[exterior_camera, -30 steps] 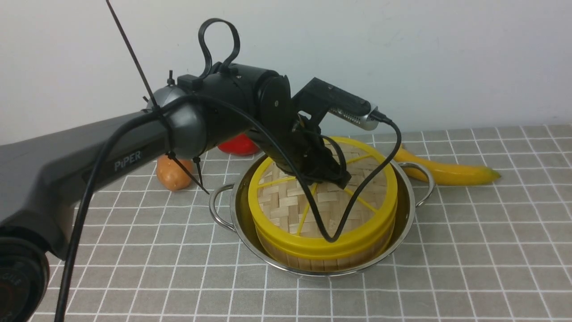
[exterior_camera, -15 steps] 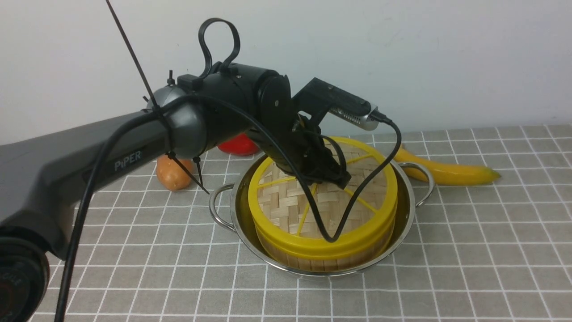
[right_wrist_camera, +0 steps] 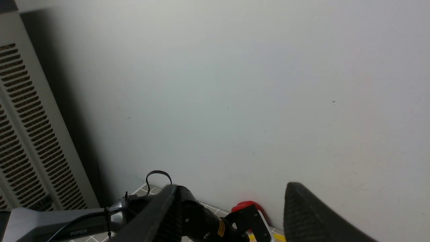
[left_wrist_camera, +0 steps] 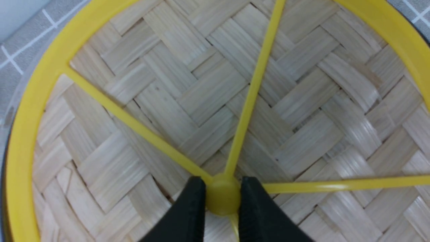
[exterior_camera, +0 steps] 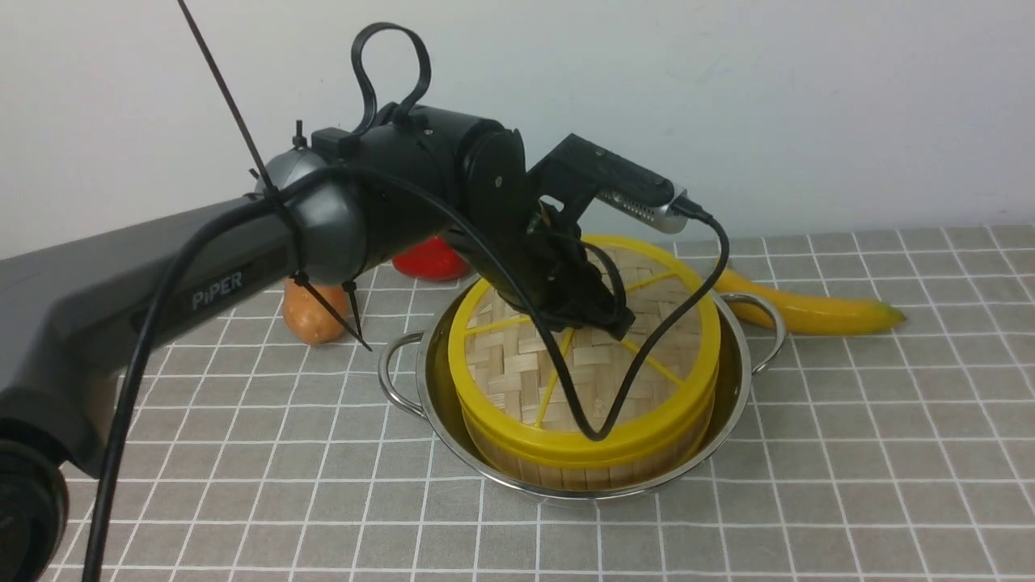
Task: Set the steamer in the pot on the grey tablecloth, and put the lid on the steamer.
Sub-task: 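Place the yellow bamboo steamer lid onto the steamer in the pot with the left gripper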
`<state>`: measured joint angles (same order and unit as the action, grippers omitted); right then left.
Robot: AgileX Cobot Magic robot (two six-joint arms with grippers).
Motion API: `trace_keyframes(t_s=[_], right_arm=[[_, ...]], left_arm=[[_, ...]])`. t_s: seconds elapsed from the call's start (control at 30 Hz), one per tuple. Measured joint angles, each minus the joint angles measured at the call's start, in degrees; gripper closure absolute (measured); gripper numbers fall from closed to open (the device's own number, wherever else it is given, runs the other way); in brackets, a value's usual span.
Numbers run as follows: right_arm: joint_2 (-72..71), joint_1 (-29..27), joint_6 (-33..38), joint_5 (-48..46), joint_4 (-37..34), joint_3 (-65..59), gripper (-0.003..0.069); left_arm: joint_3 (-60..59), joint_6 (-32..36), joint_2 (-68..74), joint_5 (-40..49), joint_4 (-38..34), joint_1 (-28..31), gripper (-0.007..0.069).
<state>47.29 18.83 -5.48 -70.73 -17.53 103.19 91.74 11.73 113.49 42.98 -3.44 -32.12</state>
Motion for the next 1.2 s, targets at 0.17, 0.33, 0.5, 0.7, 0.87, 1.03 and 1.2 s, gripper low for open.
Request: trace_keyframes(t_s=[0.17,0.33,0.5,0.7,0.87,1.03,1.2], right_arm=[[0.0,0.0,0.0,0.0,0.0,0.0,0.0248],[0.0,0.0,0.0,0.0,0.0,0.0,0.0248],[0.0,0.0,0.0,0.0,0.0,0.0,0.0248],[0.0,0.0,0.0,0.0,0.0,0.0,0.0248],[0.0,0.0,0.0,0.0,0.0,0.0,0.0248],[0.0,0.0,0.0,0.0,0.0,0.0,0.0248],[0.0,0.0,0.0,0.0,0.0,0.0,0.0248]], left_arm=[[0.0,0.0,0.45,0.06,0.12,-0.12,0.0504],[0.0,0.0,0.45,0.0,0.17,-0.12,0.0504],[0.0,0.0,0.75,-0.54,0.17,-0.12,0.0504],[-0.05,0.0,0.99,-0.89,0.17,-0.12,0.0504],[-0.05,0.0,0.99,-0.89,0.18,-0.12,0.0504],[-0.05,0.0,0.99,-0.89,0.23,-0.12,0.0504],[-0.05,0.0,0.99,-1.02,0.23,-0.12,0.0451]])
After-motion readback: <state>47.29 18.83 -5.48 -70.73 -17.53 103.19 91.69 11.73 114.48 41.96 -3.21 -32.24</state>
